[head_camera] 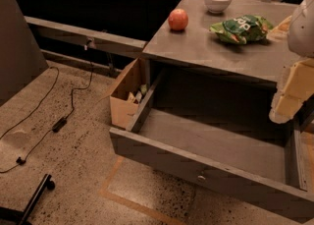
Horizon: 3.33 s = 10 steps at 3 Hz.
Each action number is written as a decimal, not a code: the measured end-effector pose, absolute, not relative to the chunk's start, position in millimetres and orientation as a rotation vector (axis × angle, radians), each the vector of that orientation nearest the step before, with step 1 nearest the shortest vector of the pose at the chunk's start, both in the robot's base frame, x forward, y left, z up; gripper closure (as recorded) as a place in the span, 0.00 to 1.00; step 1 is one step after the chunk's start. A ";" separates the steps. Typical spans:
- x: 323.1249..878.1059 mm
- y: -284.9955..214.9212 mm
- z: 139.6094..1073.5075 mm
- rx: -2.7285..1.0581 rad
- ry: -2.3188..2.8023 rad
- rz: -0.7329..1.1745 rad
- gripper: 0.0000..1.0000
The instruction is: Place green rice chip bag into top drawer
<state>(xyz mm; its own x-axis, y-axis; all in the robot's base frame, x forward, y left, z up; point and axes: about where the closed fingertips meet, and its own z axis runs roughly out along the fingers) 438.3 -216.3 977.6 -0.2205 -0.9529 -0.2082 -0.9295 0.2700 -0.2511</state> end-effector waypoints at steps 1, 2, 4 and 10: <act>438.3 -216.3 977.7 -1.722 2.228 -0.104 0.00; 450.6 -226.3 975.2 -1.632 2.254 -0.127 0.00; 494.4 -298.4 926.5 -1.270 2.268 -0.003 0.00; 668.5 -350.3 961.6 -0.442 1.967 0.119 0.00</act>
Offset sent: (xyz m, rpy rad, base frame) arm 0.0362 -0.0315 -0.0125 0.0441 -0.0704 -0.1812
